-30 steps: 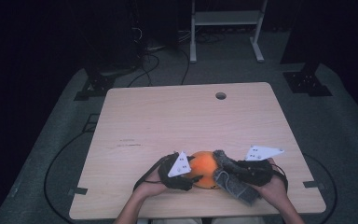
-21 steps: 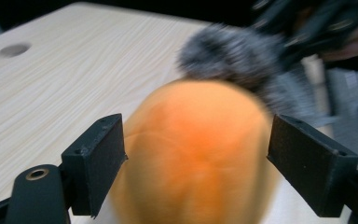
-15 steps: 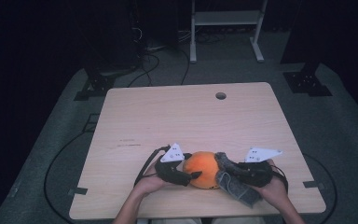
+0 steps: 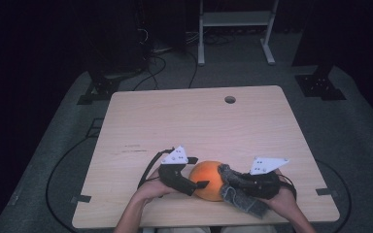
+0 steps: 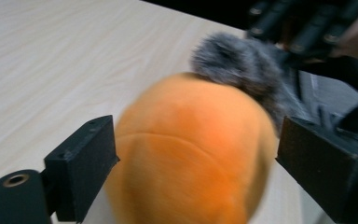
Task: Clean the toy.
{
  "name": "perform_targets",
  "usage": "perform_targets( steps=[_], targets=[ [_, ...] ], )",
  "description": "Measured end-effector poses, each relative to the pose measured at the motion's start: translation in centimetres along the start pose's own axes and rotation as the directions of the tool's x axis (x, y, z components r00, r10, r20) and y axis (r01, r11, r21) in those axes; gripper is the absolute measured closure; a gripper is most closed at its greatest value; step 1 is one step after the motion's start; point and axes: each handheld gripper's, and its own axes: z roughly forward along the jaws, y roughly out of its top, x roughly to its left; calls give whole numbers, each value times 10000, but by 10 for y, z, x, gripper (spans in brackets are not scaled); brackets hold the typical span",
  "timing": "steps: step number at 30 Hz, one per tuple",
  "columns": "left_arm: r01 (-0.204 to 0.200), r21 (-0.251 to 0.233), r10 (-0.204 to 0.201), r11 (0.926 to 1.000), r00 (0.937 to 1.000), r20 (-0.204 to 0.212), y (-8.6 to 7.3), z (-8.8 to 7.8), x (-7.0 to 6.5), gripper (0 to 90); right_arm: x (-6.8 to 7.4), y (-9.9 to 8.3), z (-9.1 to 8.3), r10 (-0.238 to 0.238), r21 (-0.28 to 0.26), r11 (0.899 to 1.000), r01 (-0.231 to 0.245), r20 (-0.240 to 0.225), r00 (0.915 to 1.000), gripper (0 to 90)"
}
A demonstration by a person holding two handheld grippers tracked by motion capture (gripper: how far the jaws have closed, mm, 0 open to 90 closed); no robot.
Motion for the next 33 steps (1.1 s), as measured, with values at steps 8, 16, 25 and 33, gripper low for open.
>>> perform_targets(
  steps=[8, 16, 25, 33],
  targets=[
    [771, 619, -798, 9951, 9959, 430, -7, 17, 0, 228, -5, -4, -2, 216, 61, 9997, -216, -39, 9998, 738],
    [-339, -1205, 286, 9921, 9985, -456, -5, 7, -5, 369, -4, 0, -7, 610, -437, 9973, -587, 525, 9968, 744],
    [-86, -547, 20, 9985, 9929, -1192, -10, 12, 3, 143, -7, 3, 21, 1023, -835, 9923, -919, 1301, 9862, 750],
    [-474, -150, 450, 9988, 9901, -1332, -19, 10, 2, 206, -11, -10, 15, 940, -148, 9956, -928, 1655, 9817, 751]
  ],
)
